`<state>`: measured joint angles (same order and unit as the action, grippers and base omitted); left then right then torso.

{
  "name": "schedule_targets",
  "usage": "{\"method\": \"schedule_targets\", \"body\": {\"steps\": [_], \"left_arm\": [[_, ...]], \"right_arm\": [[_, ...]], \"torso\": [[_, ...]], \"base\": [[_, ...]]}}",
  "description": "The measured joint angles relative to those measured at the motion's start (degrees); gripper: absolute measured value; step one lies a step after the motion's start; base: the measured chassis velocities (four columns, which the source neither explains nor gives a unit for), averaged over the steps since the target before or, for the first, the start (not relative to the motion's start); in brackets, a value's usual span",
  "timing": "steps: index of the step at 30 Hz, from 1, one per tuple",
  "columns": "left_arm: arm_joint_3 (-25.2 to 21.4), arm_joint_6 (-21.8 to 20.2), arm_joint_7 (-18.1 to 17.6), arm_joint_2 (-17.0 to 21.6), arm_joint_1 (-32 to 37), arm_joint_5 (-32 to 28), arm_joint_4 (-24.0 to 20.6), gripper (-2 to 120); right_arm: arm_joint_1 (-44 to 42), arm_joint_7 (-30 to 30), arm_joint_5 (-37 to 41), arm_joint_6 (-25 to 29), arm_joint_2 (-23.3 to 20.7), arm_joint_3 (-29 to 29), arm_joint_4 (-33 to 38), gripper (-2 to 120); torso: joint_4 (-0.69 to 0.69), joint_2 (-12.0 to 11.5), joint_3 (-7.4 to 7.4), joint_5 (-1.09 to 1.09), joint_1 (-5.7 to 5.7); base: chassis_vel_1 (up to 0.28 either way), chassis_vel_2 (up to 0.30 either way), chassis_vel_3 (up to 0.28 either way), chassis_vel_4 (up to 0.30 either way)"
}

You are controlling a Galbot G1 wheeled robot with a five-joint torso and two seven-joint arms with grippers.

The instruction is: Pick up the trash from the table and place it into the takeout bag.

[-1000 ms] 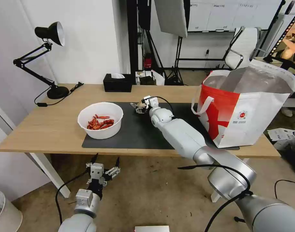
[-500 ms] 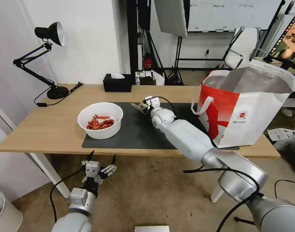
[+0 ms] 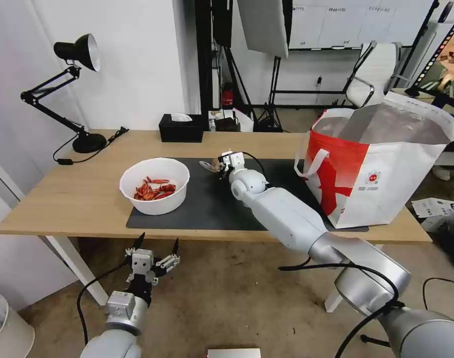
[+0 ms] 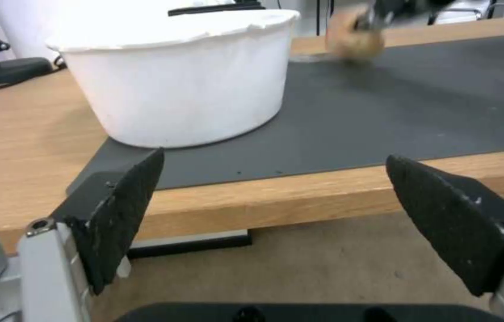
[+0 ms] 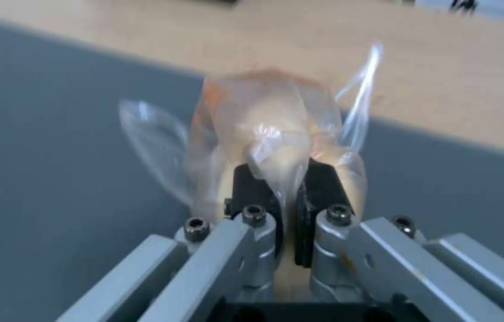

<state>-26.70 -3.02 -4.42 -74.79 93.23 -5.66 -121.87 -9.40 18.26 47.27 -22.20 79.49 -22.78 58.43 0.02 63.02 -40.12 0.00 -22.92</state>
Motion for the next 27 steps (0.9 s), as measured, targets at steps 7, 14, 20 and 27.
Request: {"method": "schedule_targets", "body": {"steps": [7,14,20,27], "left_arm": [[0.02,0.01,-0.30,0.05,0.01,-0.09,-0.87,100],[0.40,0.01,-0.92,0.20,0.39,0.13,-1.93,100],[1.15,0.01,-1.04,-0.11,0.29,0.66,-1.93,100],[2.08,0.16,0.59,-0.34,-0.28,1.28,-1.25,100]], "right_arm": [[-3.85,7.54,-1.44,3.92,-11.62,2.68,24.93,2],[-6.00,14.63,-1.82,4.10,-22.63,7.86,42.47,2],[-9.60,19.85,-7.21,2.79,-30.64,13.40,48.57,2],[-17.88,25.37,-5.11,0.70,-37.49,23.86,51.43,2]], "torso": [[-0.03,0.00,0.01,0.01,0.00],[-0.02,0.01,0.03,0.00,0.01],[-0.01,0.00,0.02,0.02,0.01],[-0.03,0.01,0.02,0.02,0.01]], "base": [[0.000,0.000,0.000,0.000],[0.000,0.000,0.000,0.000],[0.000,0.000,0.000,0.000],[0.000,0.000,0.000,0.000]]}}
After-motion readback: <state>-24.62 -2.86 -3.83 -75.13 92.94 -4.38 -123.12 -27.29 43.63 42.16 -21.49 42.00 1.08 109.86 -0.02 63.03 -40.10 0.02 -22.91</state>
